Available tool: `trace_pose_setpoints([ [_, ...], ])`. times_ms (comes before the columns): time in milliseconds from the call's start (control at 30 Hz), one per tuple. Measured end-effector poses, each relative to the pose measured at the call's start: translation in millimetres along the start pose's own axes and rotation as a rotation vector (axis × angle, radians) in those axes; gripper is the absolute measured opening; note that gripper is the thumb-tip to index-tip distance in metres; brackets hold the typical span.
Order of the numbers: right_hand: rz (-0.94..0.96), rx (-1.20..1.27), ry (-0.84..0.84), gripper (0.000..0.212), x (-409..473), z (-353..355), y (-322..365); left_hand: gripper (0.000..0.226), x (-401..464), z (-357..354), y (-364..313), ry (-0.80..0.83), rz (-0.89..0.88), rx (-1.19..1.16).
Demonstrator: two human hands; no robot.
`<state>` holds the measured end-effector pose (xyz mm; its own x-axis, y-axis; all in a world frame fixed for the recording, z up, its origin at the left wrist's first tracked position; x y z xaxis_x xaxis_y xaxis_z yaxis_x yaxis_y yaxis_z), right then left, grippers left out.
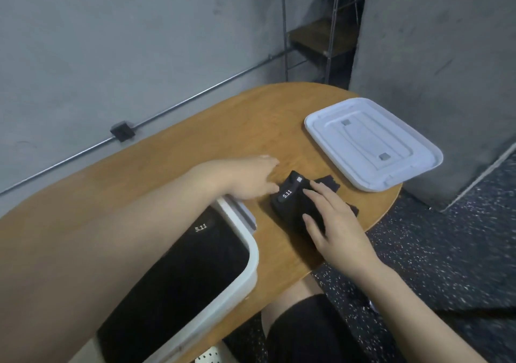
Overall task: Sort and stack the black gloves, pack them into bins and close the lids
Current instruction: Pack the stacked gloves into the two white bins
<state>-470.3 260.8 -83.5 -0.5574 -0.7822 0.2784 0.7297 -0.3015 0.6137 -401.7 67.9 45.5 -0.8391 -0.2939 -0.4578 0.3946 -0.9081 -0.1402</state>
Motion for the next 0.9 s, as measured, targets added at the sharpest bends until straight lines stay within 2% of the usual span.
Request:
trace_pose_setpoints([
  [167,-0.036,-0.104,-0.051,0.054,0,-17,-16,0.084,62,-17,7,0.15,0.09,-0.158],
  [367,-0.004,-0.168,-0.114,0.052,-4,-30,-27,0.064,87,-35,17,0.111,0.167,-0.344],
  [667,-0.013,-0.211,-0.162,0.052,0,-37,-26,0.047,91,-39,14,0.191,0.203,-0.526],
  [800,-0.022,-0.191,-0.165,0.056,-1,-37,-26,0.049,90,-37,12,0.236,0.219,-0.598],
  [900,-0.035,-0.164,-0.161,0.058,-1,-37,-25,0.038,89,-35,7,0.278,0.214,-0.644],
])
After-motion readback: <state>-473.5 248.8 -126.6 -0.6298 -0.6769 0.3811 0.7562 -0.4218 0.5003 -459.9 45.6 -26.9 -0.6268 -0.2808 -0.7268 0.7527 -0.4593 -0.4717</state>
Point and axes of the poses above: each hand's wrist, its own x-axis towards the middle knuckle, its own z-axis out of the back of the hand, y = z × x, the point moved 1 cm from there along x, towards the middle knuckle, and after that the axes turned 4 degrees about -y, right-handed, at the moved point
